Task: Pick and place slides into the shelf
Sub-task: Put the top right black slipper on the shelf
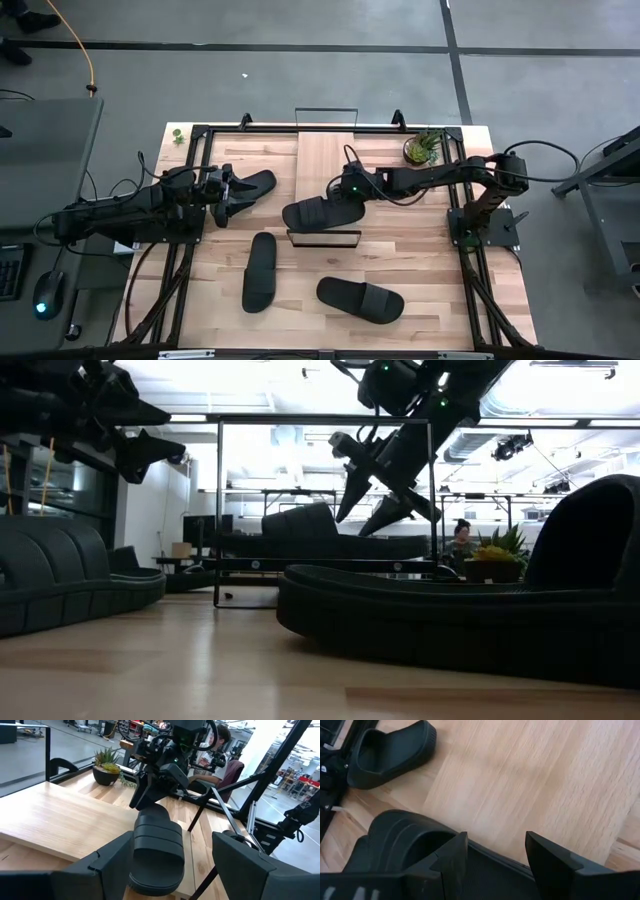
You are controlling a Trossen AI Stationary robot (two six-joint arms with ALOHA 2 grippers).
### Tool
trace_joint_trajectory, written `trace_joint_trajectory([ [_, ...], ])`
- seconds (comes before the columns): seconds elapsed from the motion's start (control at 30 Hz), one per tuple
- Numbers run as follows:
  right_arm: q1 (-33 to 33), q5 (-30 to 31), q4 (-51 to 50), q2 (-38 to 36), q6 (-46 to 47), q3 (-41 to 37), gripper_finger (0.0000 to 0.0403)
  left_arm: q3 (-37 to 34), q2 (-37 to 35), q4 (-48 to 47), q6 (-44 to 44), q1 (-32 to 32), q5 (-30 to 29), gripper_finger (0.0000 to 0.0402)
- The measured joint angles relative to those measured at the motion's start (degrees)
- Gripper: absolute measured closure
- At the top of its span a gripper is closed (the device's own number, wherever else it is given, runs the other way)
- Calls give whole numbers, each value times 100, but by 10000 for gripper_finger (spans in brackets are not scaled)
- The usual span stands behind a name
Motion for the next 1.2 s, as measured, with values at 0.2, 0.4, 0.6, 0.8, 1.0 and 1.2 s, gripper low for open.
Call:
trace_joint_trajectory([
  [0.2, 0, -503, -203, 2, 199, -2, 213, 0, 0, 2, 0, 0, 1, 151],
  [0.4, 42, -1065, -316, 2, 258, 5, 213, 0, 0, 4, 0, 0, 0, 151],
  [0.6, 106, -1594, -321, 7, 121, 276, 213, 0, 0, 4, 0, 0, 0, 151],
  [0.8, 186, -908, -330, 7, -224, 754, 213, 0, 1, 5, 0, 0, 0, 151],
  [1.0, 49, -458, -287, 69, -393, 907, 213, 0, 1, 6, 0, 0, -2, 151],
  [1.2, -154, -727, 122, 494, -389, 907, 213, 0, 0, 17, 2, 0, -81, 151],
])
